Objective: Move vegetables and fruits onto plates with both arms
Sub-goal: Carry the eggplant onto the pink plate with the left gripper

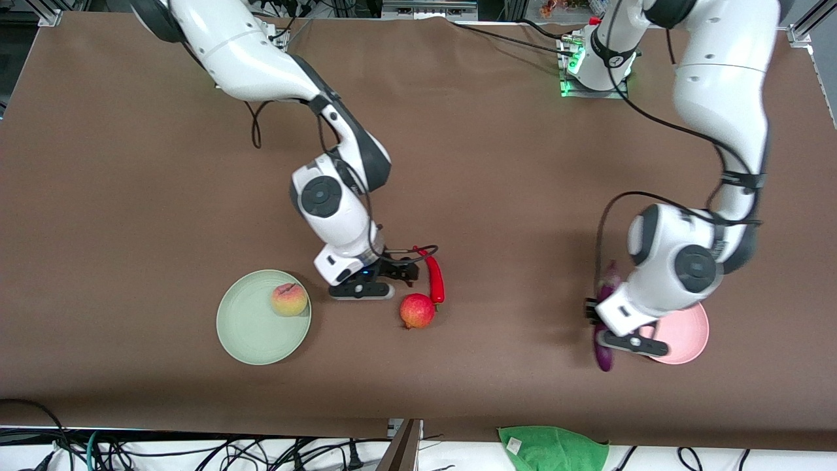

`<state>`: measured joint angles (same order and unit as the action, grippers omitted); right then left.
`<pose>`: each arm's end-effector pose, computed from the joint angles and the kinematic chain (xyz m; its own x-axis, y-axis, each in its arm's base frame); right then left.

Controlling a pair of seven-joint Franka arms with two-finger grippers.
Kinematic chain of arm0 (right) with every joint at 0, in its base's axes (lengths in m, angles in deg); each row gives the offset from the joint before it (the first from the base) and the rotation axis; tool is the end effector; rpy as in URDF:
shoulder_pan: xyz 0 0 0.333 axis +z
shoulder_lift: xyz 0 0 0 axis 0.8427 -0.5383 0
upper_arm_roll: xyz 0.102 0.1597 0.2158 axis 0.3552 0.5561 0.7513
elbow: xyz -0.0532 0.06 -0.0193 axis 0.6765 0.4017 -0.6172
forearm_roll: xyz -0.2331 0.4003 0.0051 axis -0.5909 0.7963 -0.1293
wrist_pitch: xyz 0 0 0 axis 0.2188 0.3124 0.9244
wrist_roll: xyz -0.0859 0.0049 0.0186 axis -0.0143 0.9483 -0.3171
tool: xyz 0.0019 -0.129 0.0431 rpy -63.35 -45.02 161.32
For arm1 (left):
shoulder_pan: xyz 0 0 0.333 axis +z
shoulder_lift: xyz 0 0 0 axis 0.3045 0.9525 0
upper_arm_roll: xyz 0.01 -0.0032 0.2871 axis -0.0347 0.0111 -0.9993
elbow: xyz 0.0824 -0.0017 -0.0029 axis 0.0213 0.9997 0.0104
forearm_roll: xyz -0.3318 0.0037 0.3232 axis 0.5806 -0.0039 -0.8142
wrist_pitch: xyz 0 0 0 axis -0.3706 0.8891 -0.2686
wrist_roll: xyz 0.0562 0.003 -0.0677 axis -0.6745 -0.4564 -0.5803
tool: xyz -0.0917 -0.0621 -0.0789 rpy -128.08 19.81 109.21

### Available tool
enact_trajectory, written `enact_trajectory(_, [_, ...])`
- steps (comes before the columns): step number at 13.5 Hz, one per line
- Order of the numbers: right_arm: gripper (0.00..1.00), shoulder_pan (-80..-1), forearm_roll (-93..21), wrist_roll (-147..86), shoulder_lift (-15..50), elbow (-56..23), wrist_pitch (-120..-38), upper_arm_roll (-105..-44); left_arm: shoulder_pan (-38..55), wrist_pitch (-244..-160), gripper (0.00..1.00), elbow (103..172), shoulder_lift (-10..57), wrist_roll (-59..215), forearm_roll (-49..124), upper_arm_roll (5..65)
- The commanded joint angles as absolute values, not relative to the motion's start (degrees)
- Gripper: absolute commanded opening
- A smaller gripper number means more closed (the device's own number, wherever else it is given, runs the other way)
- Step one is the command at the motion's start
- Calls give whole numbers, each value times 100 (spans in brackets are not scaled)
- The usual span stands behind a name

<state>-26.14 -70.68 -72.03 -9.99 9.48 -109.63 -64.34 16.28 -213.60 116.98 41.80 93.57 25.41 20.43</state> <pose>0.6810 0.4792 0.1706 0.9635 -0.1147 0.2420 -0.0378 -0.9529 -0.3011 0.7818 -0.0630 0.1741 0.9625 -0.2569 0.0875 -0.2568 -0.9664 -0.0128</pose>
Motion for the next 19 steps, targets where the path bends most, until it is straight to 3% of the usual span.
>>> enact_trajectory(1, [100,-2535,-7061,-7363,-1477,1390,-11517,-6479,2123,-21296,0,11852,4072,10353,2646,2109])
enact_trajectory(6, [100,-2438,-7114,-7302,-2005,1645,-12404,-6541,2555,-21349,0,11914,4186,10944,2681,2109])
enact_trajectory(11, [98,-2377,-7324,-7249,-2076,1601,-12468,-6611,2757,-21613,0,11993,4467,10988,2690,2109])
enact_trajectory(12, [81,-2394,-7394,-7197,-2076,1601,-12468,-6620,2748,-21604,13,11993,4467,10980,2690,2109])
enact_trajectory(13, [55,-2429,-7412,-7118,-2050,1610,-12459,-6620,2740,-21604,32,11984,4467,10927,2690,2109])
enact_trajectory(14, [32,-2473,-7413,-7056,-2032,1610,-12450,-6620,2722,-21595,59,11958,4467,10909,2690,2109])
enact_trajectory(15, [16,-2543,-7413,-6917,-2041,1610,-12433,-6620,2713,-21595,93,11949,4467,10900,2708,2126])
enact_trajectory(16, [8,-2622,-7404,-6689,-2041,1601,-12424,-6611,2696,-21586,100,11932,4467,10892,2899,2135])
enact_trajectory(19, [8,-2746,-7404,-6467,-1743,1601,-11610,-6602,2634,-21551,100,11896,4450,10874,3305,2179])
